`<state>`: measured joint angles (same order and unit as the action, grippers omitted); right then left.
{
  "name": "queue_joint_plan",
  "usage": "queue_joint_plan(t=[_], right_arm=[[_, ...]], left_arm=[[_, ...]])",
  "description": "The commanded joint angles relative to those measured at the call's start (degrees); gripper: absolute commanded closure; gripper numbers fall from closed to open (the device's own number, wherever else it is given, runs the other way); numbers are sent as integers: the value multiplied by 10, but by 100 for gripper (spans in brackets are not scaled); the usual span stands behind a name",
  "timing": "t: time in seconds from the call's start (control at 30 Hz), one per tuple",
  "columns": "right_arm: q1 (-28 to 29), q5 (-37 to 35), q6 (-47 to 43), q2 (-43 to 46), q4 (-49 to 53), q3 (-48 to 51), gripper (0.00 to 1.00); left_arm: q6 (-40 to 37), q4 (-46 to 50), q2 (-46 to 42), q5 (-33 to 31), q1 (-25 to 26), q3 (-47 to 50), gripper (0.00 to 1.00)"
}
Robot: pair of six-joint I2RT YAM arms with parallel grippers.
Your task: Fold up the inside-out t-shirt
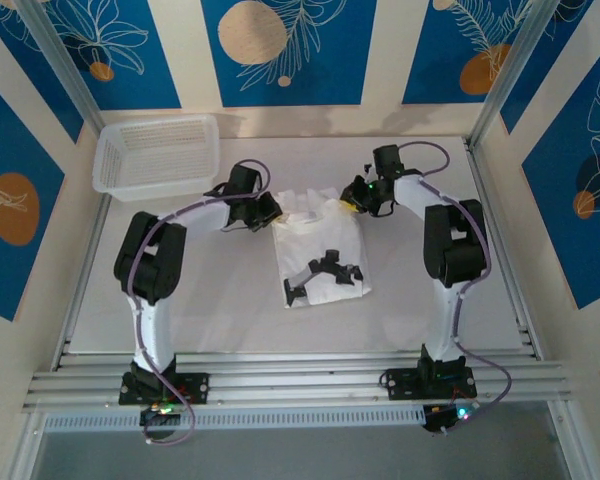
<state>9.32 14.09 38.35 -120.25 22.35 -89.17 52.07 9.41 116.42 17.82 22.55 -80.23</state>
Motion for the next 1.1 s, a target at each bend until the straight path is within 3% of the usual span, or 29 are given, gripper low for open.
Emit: queue_joint_plan(t=[0.0,0.17,0.3,0.43,0.67,1.07], right_arm=[[-4,36,-46,-26,21,-67,65],[-17,32,-96,-53,100,-159,56],[-30,7,-152,-9,104,-128,44],[-30,-24,-195,27,76,-46,35],[-14,-15,-207,-12,88,-46,36],[6,-37,-209,-82,135,-90,37]], left_arm=[[-10,-6,11,-19,-16,-42,73],[-32,10,18,-22,-44,-77,51],[-116,74,-13,-51,-47,-76,39],[-173,120,-26,-98,-38,-39,38],[-184,100,35,24,-22,-76,33],[-125,86,92,28,15,-100,41]])
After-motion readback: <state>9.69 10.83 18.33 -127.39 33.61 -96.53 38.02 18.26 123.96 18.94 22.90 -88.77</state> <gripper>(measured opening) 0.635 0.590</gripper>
